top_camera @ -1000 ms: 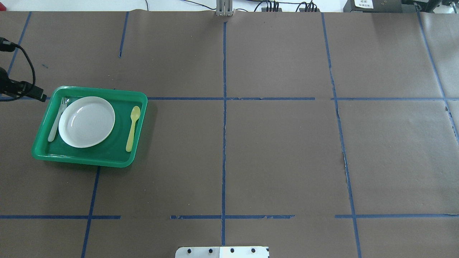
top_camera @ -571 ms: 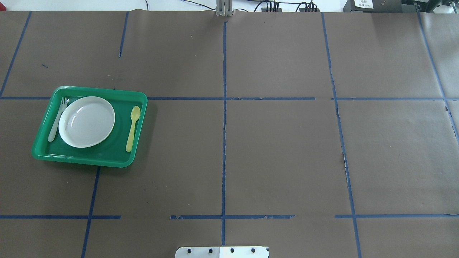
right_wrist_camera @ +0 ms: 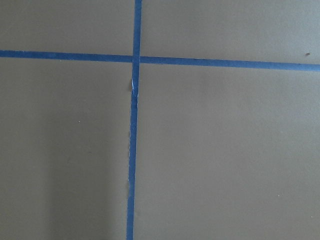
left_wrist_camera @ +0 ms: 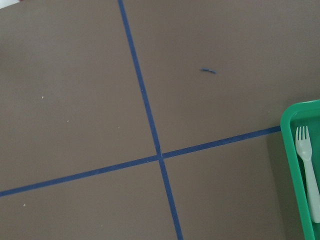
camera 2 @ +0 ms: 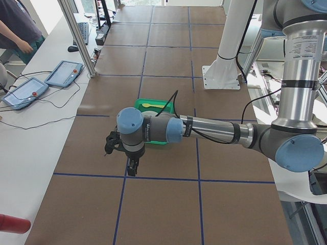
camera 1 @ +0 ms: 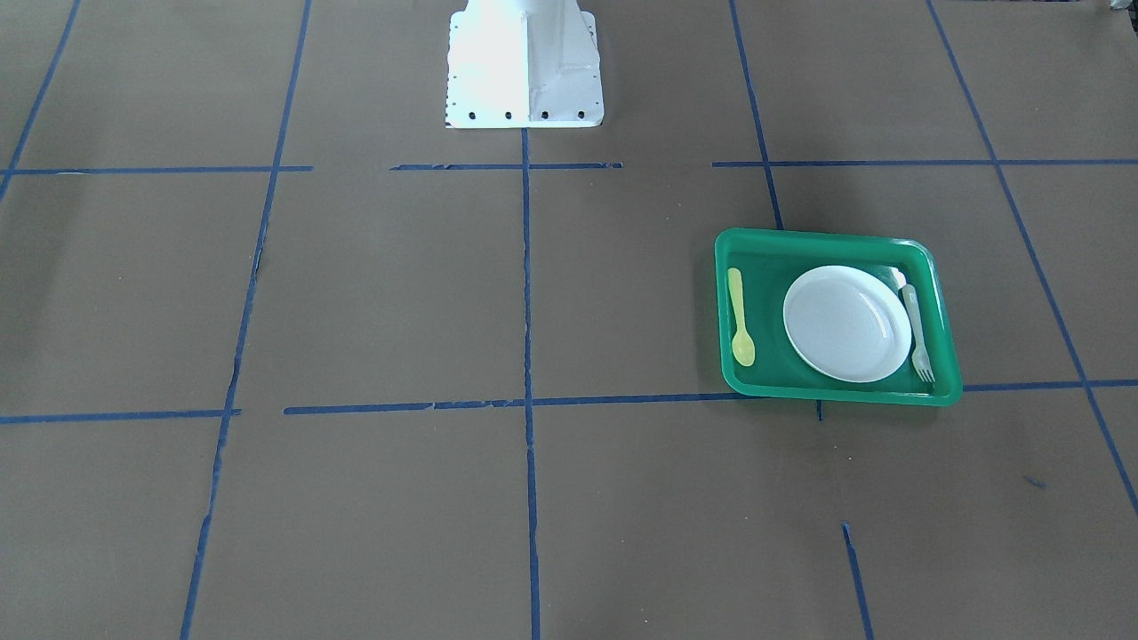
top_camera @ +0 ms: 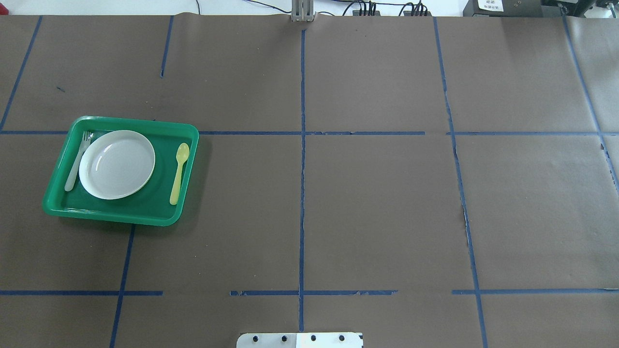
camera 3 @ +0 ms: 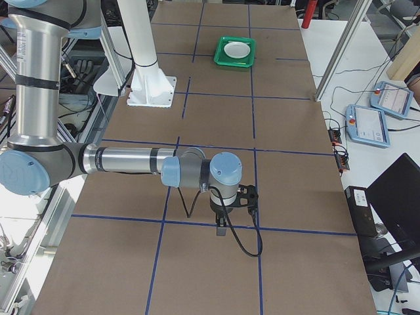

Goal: Place fork

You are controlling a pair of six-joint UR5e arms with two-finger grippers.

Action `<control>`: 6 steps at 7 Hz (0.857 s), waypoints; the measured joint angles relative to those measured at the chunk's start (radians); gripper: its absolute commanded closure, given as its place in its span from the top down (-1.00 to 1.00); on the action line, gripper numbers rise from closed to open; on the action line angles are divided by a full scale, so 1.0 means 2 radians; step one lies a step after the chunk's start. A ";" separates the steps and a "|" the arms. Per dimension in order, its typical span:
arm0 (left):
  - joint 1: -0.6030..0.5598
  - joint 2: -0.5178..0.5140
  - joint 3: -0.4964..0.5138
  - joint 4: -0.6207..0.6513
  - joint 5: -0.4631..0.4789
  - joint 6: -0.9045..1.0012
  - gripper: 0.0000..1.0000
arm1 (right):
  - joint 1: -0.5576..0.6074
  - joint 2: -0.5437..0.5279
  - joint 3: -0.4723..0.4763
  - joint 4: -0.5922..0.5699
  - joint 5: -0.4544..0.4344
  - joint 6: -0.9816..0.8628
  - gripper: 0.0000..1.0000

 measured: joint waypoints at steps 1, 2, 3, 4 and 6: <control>-0.002 0.009 0.003 0.001 -0.004 0.001 1.00 | 0.000 0.000 0.000 0.000 0.000 0.000 1.00; -0.002 0.014 0.003 0.002 -0.004 0.001 1.00 | 0.000 0.000 0.000 0.000 0.000 0.000 1.00; -0.003 0.016 0.002 0.003 -0.004 0.001 1.00 | 0.000 0.000 0.000 0.000 0.000 0.000 1.00; -0.003 0.016 0.002 0.003 -0.004 0.000 1.00 | 0.000 0.000 0.000 0.000 0.000 0.000 1.00; -0.003 0.016 0.002 0.004 -0.004 0.000 1.00 | 0.000 0.000 0.000 0.000 0.000 0.000 1.00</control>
